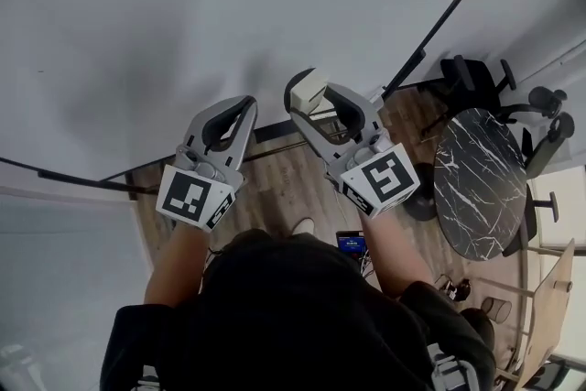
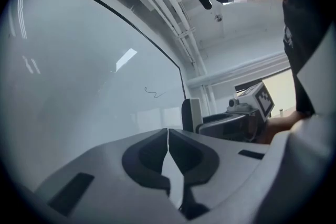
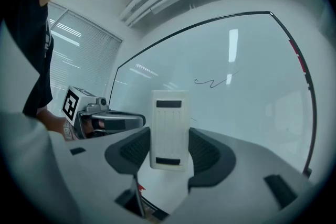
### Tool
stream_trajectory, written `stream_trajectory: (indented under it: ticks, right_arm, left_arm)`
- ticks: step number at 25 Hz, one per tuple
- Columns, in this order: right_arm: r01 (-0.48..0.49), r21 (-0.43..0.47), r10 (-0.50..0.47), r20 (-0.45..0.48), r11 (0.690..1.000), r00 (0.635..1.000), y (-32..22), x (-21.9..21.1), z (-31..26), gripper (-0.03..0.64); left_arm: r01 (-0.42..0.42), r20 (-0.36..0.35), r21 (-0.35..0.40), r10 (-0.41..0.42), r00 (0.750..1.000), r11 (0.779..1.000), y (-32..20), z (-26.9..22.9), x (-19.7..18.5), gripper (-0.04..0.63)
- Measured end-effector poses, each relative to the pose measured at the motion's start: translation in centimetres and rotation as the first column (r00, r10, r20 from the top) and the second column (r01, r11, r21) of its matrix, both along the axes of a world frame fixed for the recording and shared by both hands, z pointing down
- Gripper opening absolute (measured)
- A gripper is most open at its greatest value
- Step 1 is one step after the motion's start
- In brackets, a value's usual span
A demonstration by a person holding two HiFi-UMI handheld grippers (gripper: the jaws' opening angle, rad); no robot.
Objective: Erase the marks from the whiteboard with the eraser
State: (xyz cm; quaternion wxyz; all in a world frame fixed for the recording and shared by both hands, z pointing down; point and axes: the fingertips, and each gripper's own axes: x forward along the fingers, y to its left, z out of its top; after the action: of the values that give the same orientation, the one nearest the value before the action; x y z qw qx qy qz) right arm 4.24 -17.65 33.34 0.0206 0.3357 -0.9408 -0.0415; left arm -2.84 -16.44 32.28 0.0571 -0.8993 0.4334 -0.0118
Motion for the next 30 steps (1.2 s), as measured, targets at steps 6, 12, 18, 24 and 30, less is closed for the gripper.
stream_trajectory:
  ticks: [6,12,18,24,30]
  right_arm:
    - [-0.083,0.047,0.083,0.004,0.995,0.997,-2.6,-0.6,-3.4,0.229]
    - [-0.201,0.094,0.205,-0.036,0.975,0.978,-5.8,-2.1,-7.6,0.229]
    - [-0.272,0.141,0.283,-0.062,0.952,0.957,-8.3,-3.0,-9.8,0.227]
    - [-0.317,0.182,0.336,-0.08,0.931,0.939,-10.0,-3.9,-10.6,0.225]
    - [-0.344,0.21,0.366,-0.073,0.915,0.928,-10.2,-4.1,-10.9,0.225]
  left_arm:
    - [0.009,0.015,0.066,-0.01,1.0,0.998,-1.8,-2.3,-0.2,0.008]
    - [0.016,0.032,0.073,-0.018,0.999,0.997,-4.7,-3.6,-2.3,0.008]
    - [0.011,0.006,0.078,-0.012,1.0,0.997,-5.2,-4.1,-3.3,0.008]
    - [0.006,-0.009,0.074,-0.005,1.0,0.997,-5.7,-3.8,-3.6,0.008]
    - [0.007,-0.023,0.081,-0.005,1.0,0.997,-5.8,-4.2,-3.6,0.008]
